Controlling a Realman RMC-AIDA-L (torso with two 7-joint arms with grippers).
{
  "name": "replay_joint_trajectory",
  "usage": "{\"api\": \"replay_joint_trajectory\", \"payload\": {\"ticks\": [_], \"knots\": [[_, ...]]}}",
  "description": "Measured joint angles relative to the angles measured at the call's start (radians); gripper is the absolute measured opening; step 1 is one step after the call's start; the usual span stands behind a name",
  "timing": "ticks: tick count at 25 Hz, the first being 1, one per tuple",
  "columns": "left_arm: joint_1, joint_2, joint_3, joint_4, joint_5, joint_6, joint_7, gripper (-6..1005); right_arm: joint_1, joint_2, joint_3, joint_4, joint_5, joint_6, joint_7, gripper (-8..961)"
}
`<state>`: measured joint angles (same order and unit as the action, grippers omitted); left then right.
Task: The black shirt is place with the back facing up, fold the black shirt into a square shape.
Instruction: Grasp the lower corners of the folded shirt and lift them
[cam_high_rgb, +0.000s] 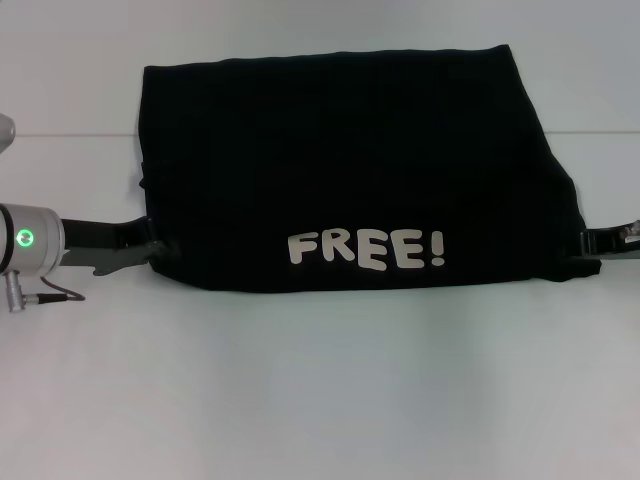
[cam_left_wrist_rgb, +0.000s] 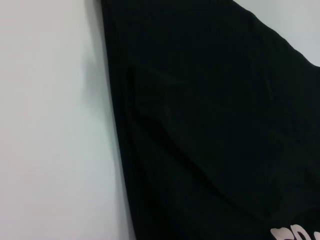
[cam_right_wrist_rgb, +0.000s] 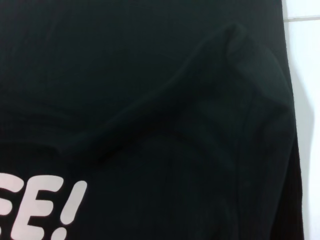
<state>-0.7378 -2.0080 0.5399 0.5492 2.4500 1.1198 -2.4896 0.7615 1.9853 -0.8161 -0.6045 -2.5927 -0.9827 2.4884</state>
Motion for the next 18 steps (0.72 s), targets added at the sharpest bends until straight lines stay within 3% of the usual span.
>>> {"api": "replay_joint_trajectory", "payload": {"ticks": [6,11,14,18], "knots": [[0.0,0.0,0.0,0.0,0.0,0.0,0.0,-2,0.001,-0.002,0.0,0.0,0.0,-0.003,0.002,193],[0.0,0.002,0.001,0.0,0.0,0.02,0.004,-2,0.0,-0.009,0.018,-0.008,0.001,-0.022,0.003,99],[-0.005,0.016,0.008,0.006,0.008,0.098,0.024,-2,-0.009,-0.022,0.046,-0.042,-0.003,-0.12,0.013,42],[-0.005,0.035,0.01,0.062,0.053,0.275,0.04,-2,-0.056,-0.04,0.062,-0.145,-0.009,-0.332,0.059,42]]}}
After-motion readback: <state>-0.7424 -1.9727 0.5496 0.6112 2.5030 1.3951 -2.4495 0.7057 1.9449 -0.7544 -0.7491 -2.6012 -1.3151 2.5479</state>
